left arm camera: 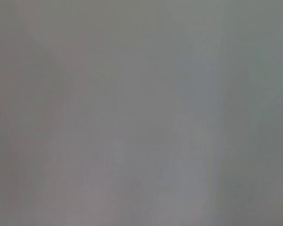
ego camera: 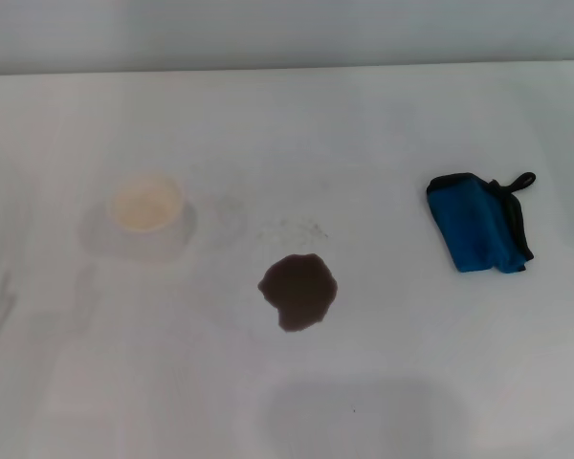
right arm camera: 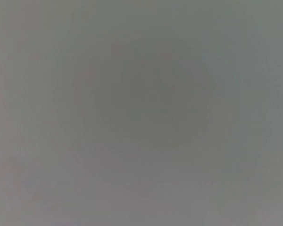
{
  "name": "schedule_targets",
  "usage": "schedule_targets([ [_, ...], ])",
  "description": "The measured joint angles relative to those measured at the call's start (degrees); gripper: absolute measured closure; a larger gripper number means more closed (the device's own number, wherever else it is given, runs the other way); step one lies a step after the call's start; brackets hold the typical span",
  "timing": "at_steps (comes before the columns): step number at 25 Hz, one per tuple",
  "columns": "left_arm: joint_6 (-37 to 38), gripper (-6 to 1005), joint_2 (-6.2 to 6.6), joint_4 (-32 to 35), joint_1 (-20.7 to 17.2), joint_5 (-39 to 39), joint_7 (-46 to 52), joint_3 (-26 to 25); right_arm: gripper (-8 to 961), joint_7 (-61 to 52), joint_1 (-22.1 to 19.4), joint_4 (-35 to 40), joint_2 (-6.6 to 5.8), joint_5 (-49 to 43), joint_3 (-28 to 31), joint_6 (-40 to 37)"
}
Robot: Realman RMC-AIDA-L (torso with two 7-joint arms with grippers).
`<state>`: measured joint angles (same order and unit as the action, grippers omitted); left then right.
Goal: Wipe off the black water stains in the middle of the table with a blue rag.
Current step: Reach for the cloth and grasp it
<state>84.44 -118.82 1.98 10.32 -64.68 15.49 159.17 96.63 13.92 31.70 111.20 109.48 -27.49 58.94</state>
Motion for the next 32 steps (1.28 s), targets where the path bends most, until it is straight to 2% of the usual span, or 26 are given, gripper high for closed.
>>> schedule_targets([
  [5,-0.33,111,0.01,-0.10,1.76,-1.04,-0.09,0.00,474,-24.77,3.12,0.21,-8.22,-18.24,-1.40,-0.03],
  [8,0.13,112,0.16,-0.96,3.31,-1.81,-0.05,0.00,474,-34.87,6.18,0.66,-12.82,-29.62,-3.38,5.29],
  [11,0.43,112,0.17,-1.84,5.09,-2.49,0.03,-0.01,474,-40.76,9.74,1.95,-15.89,-38.59,-3.75,13.52],
  [13,0.45,111,0.17,-2.48,6.10,-2.54,0.05,0.00,474,-44.27,12.66,4.14,-16.89,-45.37,-3.74,19.27],
  [15,0.46,111,0.17,-2.89,7.02,-2.56,0.07,0.00,474,-47.01,15.49,6.86,-16.87,-52.04,-3.83,24.88],
  [16,0.47,111,0.17,-2.93,7.44,-2.56,0.07,0.00,474,-48.19,17.04,8.30,-16.50,-55.29,-4.01,27.56],
  [18,0.49,111,0.18,-2.96,8.32,-2.58,0.05,-0.01,474,-50.58,19.53,12.23,-14.93,-62.02,-5.35,31.33],
  [19,0.49,111,0.17,-2.96,8.75,-2.58,0.02,0.00,474,-51.89,20.66,14.51,-13.68,-65.55,-6.58,33.26],
  [24,0.60,111,0.17,-2.95,10.50,-2.60,-0.22,0.00,474,-56.81,24.04,25.85,-5.87,-81.16,-15.76,35.20],
  [28,0.62,111,0.19,-3.29,11.41,-2.78,-0.32,0.00,474,-57.58,27.83,27.25,0.39,-92.67,-19.47,33.49],
  [30,0.63,111,0.20,-3.61,11.90,-2.94,-0.36,-0.01,474,-58.18,29.23,27.22,2.80,-97.45,-20.48,32.37],
  [32,0.63,111,0.18,-3.76,12.44,-3.08,-0.41,0.00,474,-60.11,30.02,26.59,4.15,-100.05,-23.30,30.90],
])
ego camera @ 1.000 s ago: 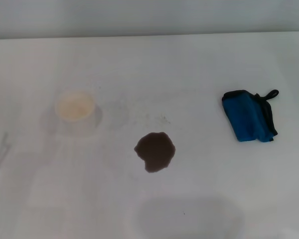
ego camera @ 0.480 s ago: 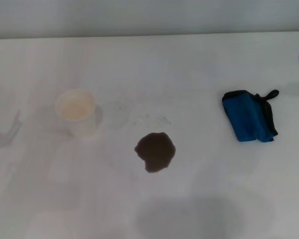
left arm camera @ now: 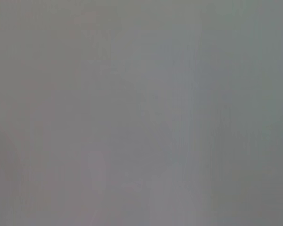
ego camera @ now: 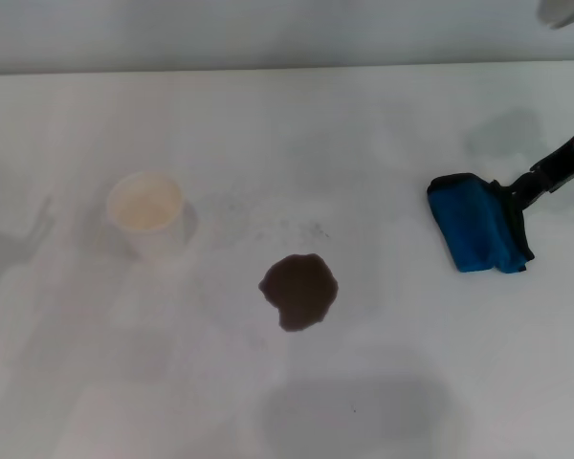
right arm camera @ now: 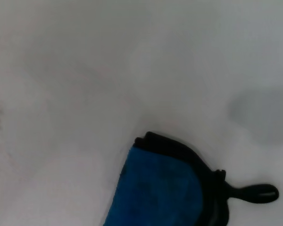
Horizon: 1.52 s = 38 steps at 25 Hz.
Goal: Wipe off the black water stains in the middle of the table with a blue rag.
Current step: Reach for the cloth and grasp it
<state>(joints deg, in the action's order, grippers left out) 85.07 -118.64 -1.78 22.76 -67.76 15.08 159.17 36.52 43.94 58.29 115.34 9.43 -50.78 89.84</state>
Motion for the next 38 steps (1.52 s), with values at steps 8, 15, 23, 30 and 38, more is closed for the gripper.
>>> schedule_targets([
  [8,0.63,111,-0.01,-0.08,0.39,-0.02,-0.73,0.00,473,-5.99,1.62,-2.62,-0.03,3.39,-8.39,-2.21],
  [15,3.01,112,0.09,-0.29,0.98,-0.37,-3.21,0.00,473,-9.63,1.62,-3.64,-0.02,6.79,-8.52,-2.19],
  [23,2.57,112,0.02,-2.00,2.50,-1.71,-3.22,0.00,473,-15.40,0.61,-6.68,-0.10,6.44,-9.75,-6.76],
  [30,2.64,112,0.08,-2.93,3.70,-3.05,-3.21,0.00,472,-17.09,1.17,-10.44,-0.10,6.68,-9.49,-9.19],
  [38,2.87,112,0.08,-3.58,4.66,-3.18,-3.21,0.00,472,-17.36,2.70,-15.26,-0.06,6.38,-9.75,-11.64],
])
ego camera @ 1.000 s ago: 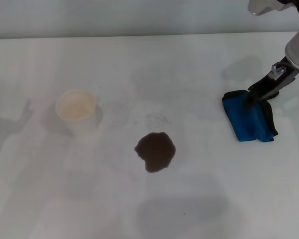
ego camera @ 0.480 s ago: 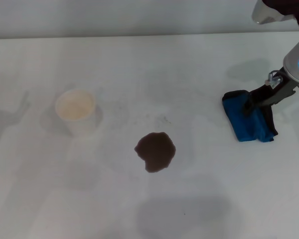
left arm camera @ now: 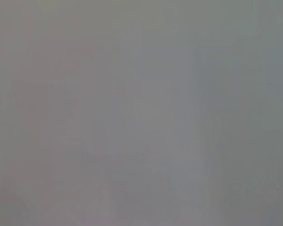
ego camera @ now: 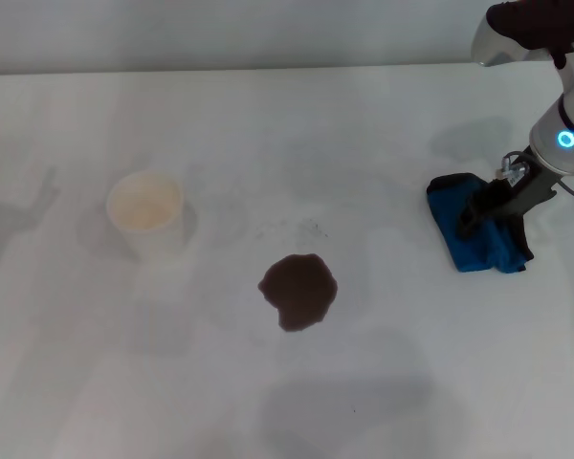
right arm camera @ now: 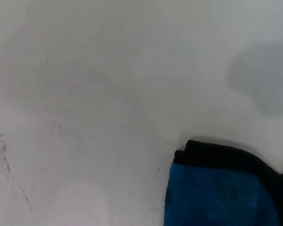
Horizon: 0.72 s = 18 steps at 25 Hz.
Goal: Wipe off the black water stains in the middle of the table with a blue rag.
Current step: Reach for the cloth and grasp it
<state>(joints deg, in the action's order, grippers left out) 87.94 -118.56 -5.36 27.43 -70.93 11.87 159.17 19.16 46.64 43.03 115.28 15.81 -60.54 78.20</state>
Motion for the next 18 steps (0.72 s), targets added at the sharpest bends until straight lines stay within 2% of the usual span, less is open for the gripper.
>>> schedule_targets([
  [8,-0.38,112,0.00,-0.09,0.17,0.00,0.00,0.00,471,0.00,-0.02,-0.56,-0.04,-0.12,-0.08,-0.52],
  [18,-0.52,111,0.00,-0.08,0.59,-0.01,0.00,0.00,751,-0.39,0.73,-1.99,-0.10,-2.39,-1.78,-1.17],
])
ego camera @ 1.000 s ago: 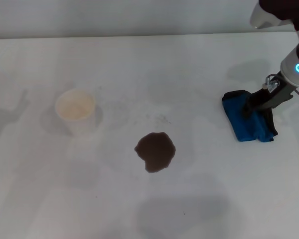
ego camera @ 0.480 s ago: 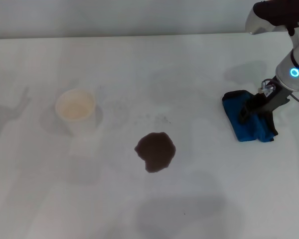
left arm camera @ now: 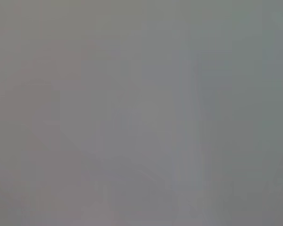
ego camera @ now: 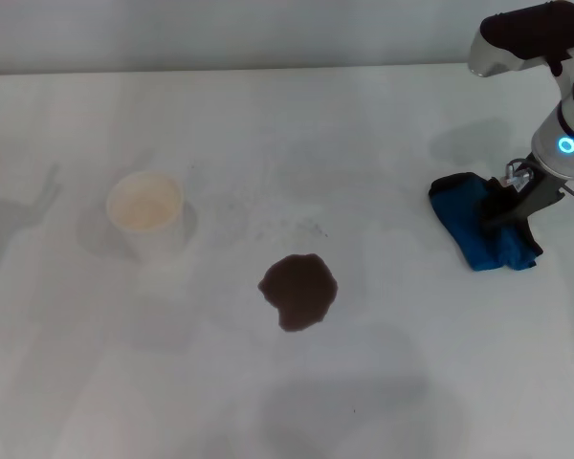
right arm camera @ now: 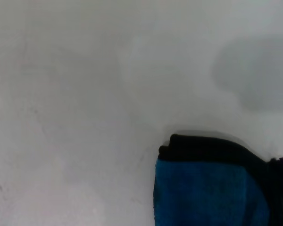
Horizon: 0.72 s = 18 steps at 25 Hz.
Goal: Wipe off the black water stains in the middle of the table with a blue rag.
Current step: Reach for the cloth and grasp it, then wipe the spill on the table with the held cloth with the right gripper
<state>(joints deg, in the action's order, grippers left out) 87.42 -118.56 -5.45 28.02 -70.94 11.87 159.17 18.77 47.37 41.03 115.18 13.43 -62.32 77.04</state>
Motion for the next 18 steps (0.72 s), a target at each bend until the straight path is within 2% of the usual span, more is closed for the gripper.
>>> schedule_targets([
  [4,-0.16,111,-0.09,0.00,0.10,-0.24,0.00,-0.01,851,0.35,0.15,-0.31,-0.15,-0.04,-0.34,-0.04],
  [18,-2.59,112,-0.16,0.33,0.43,-1.14,0.05,0.26,868,3.38,1.19,0.03,0.37,0.52,-2.51,1.05],
])
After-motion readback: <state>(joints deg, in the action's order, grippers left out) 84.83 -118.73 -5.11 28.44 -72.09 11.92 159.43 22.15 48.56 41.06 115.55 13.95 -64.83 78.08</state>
